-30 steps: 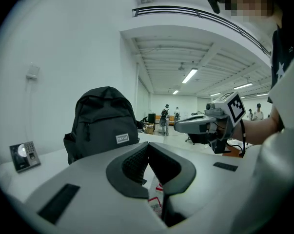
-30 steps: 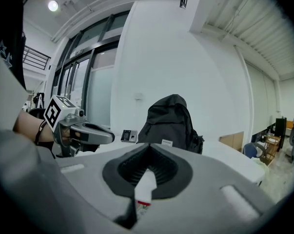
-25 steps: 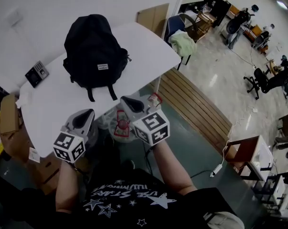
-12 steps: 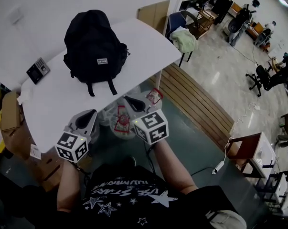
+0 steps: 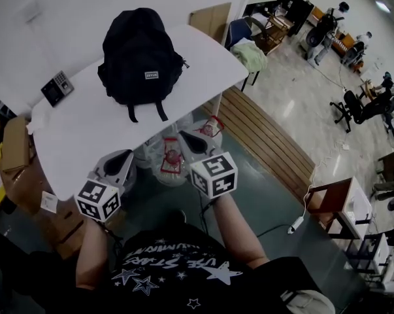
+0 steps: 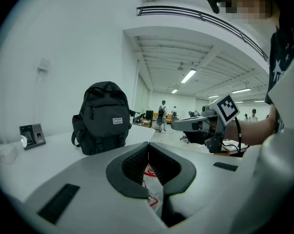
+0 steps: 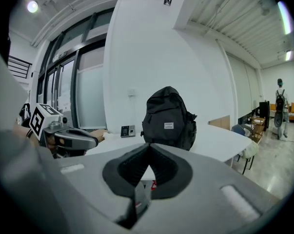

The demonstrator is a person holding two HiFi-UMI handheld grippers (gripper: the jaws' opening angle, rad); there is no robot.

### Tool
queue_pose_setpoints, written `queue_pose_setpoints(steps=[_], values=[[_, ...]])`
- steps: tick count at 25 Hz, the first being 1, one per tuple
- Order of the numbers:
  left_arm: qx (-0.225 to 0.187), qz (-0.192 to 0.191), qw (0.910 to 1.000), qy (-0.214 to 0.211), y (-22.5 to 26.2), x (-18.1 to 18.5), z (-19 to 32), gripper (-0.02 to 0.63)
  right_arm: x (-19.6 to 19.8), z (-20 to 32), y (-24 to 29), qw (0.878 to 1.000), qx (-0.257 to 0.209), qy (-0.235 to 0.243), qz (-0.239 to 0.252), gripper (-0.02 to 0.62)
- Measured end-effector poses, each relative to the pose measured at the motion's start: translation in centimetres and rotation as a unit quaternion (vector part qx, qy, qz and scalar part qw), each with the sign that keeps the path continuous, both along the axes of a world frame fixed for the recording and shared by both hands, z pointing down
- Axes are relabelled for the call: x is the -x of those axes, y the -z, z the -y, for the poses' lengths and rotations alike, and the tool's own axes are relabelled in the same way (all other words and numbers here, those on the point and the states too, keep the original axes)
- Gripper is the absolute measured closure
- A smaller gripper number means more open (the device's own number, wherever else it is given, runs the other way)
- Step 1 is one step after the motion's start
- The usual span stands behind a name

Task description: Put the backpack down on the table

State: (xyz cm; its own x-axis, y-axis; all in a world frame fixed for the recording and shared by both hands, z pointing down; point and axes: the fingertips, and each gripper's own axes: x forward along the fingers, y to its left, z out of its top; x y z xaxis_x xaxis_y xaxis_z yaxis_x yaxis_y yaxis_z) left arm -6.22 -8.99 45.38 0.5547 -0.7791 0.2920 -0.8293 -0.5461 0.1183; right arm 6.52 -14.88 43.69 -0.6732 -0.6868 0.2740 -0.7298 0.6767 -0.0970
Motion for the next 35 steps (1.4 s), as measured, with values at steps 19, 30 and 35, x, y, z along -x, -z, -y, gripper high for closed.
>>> queue_pose_setpoints(steps=[19,30,35], values=[[-0.016,-0.026,0.9995,-0.006,1.8,7.6,-11.2,0.598,7.1,-12.4,2.0,1.0,-0.018,-0.011,-0.015,0.595],[-0.035,-0.025,0.9983,-0.04,2.5,7.9,-16.1,0.598,9.3,-18.3,2.0,0.999,-0.02,-0.017,-0.029,0.595],[-0.036,-0.026,0.9978,-0.05,2.2,8.2,-18.1,0.598,9.4,-20.4,1.8,0.999,-0.023,-0.027,-0.03,0.595]])
